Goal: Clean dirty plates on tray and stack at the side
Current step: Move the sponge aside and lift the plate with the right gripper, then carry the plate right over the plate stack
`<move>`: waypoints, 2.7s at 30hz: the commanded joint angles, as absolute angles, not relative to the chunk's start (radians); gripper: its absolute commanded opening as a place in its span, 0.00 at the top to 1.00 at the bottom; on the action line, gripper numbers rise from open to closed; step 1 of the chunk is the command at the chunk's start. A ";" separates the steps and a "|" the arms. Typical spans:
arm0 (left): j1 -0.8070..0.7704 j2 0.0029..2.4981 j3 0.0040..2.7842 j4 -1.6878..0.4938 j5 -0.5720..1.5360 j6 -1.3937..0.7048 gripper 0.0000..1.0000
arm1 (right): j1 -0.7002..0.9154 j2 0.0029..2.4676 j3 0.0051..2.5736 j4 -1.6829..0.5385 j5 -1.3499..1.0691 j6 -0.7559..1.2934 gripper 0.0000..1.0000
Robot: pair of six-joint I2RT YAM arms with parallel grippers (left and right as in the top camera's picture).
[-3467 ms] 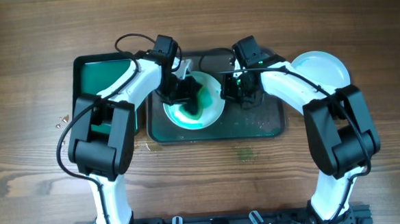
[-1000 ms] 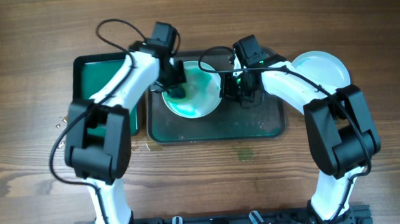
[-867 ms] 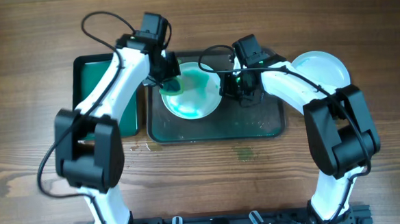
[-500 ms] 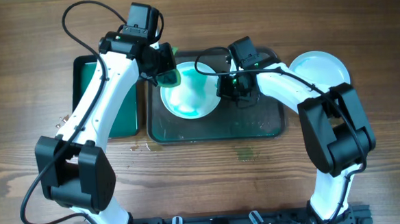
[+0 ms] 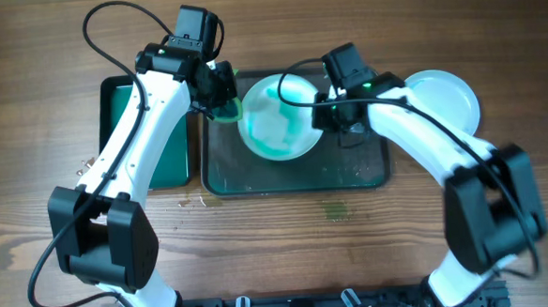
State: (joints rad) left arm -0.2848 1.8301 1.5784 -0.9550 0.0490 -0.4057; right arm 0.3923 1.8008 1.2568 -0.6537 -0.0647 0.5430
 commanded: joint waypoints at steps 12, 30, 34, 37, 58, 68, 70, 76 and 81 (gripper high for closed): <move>-0.315 1.822 1.421 -0.886 0.036 -0.401 0.96 | 0.609 1.692 1.258 -0.836 0.939 0.468 0.96; -0.332 1.822 1.419 -0.879 0.036 -0.401 0.96 | 0.747 1.634 1.258 -0.937 1.386 0.470 0.96; -0.332 1.822 1.419 -0.879 0.036 -0.401 0.96 | 0.747 1.588 1.258 -0.936 1.369 0.470 0.96; -0.332 1.822 1.419 -0.879 0.036 -0.401 0.96 | 0.747 1.562 1.258 -0.937 1.303 0.469 0.96; -0.332 1.822 1.419 -0.872 0.036 -0.401 0.96 | 0.735 1.560 1.257 -0.971 1.032 0.428 0.96; -0.332 1.822 1.419 -0.875 0.036 -0.401 0.96 | 0.575 1.557 1.257 -0.896 0.539 0.413 0.96; -0.332 1.822 1.419 -0.874 0.036 -0.401 0.96 | 0.514 1.552 1.257 -0.868 0.395 0.367 0.96; -0.332 1.822 1.419 -0.871 0.036 -0.401 0.96 | 0.294 1.517 1.257 -0.827 -0.002 0.284 0.96; -0.332 1.822 1.419 -0.870 0.035 -0.401 0.96 | 0.092 1.503 1.257 -0.851 -0.166 0.237 0.96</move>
State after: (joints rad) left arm -0.3309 1.8301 1.4239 -0.8745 0.0490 -0.4057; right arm 0.1921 1.5322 1.2572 -0.8379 0.0105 0.2909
